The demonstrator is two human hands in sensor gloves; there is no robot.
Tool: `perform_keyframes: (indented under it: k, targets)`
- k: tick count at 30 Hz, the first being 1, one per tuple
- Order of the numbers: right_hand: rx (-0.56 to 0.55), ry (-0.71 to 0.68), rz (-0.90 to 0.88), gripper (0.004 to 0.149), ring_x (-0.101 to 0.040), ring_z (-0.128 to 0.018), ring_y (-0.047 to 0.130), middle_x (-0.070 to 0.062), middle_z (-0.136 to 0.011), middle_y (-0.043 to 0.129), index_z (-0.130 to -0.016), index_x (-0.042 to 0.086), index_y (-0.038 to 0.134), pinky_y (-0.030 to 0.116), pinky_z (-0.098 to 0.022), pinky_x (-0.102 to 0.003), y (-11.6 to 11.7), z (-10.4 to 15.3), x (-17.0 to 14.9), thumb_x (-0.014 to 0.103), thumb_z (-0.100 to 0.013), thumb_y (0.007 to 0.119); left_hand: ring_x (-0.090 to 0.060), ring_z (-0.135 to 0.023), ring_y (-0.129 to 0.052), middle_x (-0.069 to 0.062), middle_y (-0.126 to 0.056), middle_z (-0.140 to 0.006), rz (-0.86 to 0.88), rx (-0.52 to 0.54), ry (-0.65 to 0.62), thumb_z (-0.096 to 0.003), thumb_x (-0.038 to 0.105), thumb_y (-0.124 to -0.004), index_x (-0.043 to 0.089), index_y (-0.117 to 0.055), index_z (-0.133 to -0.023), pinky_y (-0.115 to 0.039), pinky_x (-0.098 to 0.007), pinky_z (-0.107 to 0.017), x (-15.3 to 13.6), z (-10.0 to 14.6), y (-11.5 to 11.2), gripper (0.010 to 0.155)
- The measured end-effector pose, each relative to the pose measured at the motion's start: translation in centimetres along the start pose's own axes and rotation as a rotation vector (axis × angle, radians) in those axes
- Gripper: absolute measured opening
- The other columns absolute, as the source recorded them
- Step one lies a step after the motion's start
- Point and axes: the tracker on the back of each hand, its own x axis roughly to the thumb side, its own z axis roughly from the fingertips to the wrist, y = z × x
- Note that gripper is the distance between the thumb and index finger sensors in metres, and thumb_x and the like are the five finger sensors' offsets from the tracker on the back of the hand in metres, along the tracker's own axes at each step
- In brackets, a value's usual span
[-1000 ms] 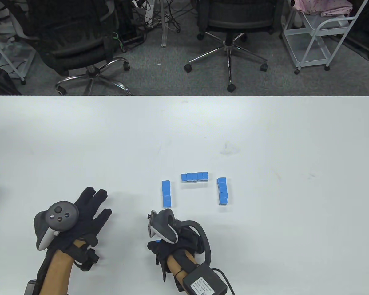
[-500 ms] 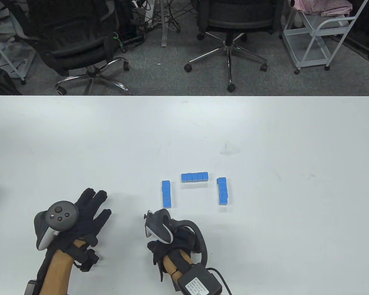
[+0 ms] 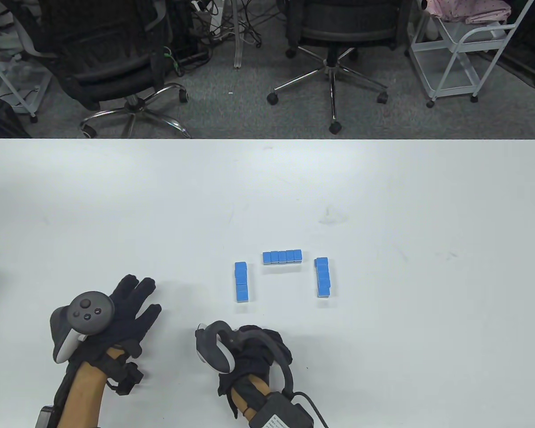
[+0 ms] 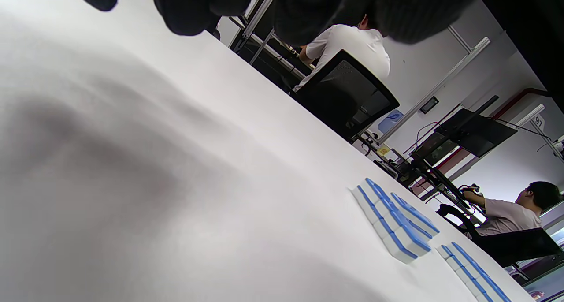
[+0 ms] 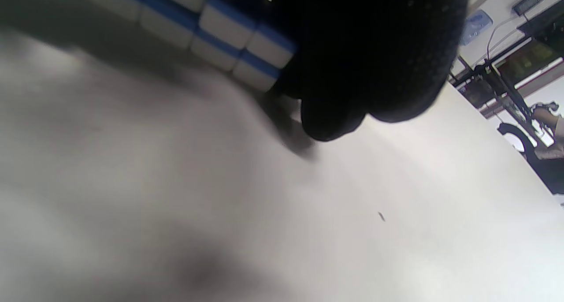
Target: Build mahjong tile wall
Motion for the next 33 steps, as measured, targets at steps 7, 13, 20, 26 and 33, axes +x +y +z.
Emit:
perform_keyframes:
  k: [7, 13, 20, 26, 33]
  targets:
    - [0.061, 0.143, -0.151, 0.095, -0.042, -0.069, 0.093, -0.025, -0.093, 0.073, -0.095, 0.016, 0.045, 0.082, -0.050, -0.054, 0.7, -4.2, -5.2, 0.084, -0.030, 0.050, -0.045, -0.107, -0.044, -0.013, -0.028, -0.118, 0.008, -0.010, 0.006, -0.0492, 0.059, -0.064, 0.029, -0.050, -0.112, -0.040, -0.069, -0.075, 0.0, -0.1, 0.0, 0.071]
    - [0.096, 0.170, -0.220, 0.095, -0.043, -0.072, 0.091, -0.024, -0.095, 0.070, -0.096, 0.018, 0.045, 0.080, -0.052, -0.055, -0.2, -6.5, -6.4, 0.084, -0.029, 0.055, -0.045, -0.106, -0.044, -0.013, -0.028, -0.118, 0.011, -0.010, 0.008, -0.0492, 0.059, -0.064, 0.029, -0.050, -0.112, -0.040, -0.069, -0.075, -0.1, 0.0, 0.0, 0.071]
    - [0.110, 0.177, -0.227, 0.094, -0.042, -0.074, 0.090, -0.024, -0.096, 0.069, -0.096, 0.019, 0.045, 0.080, -0.053, -0.055, 0.1, -5.7, -6.3, 0.084, -0.029, 0.056, -0.045, -0.106, -0.044, -0.013, -0.029, -0.118, 0.017, -0.012, 0.011, -0.0493, 0.059, -0.063, 0.028, -0.050, -0.112, -0.041, -0.069, -0.075, -0.1, 0.1, 0.1, 0.071]
    - [0.135, 0.162, -0.257, 0.096, -0.041, -0.076, 0.089, -0.022, -0.097, 0.069, -0.098, 0.020, 0.042, 0.079, -0.055, -0.055, 0.1, -5.8, -6.6, 0.085, -0.028, 0.055, -0.045, -0.106, -0.044, -0.013, -0.029, -0.118, 0.020, -0.013, 0.009, -0.0492, 0.059, -0.063, 0.029, -0.050, -0.112, -0.041, -0.069, -0.075, -0.1, 0.0, 0.1, 0.071]
    - [0.168, 0.142, -0.296, 0.099, -0.041, -0.079, 0.087, -0.021, -0.098, 0.068, -0.100, 0.020, 0.039, 0.078, -0.056, -0.055, 0.2, -5.6, -6.8, 0.085, -0.025, 0.050, -0.045, -0.106, -0.044, -0.013, -0.029, -0.118, 0.023, -0.014, 0.008, -0.0492, 0.059, -0.063, 0.029, -0.049, -0.112, -0.040, -0.069, -0.075, -0.2, 0.0, 0.1, 0.071]
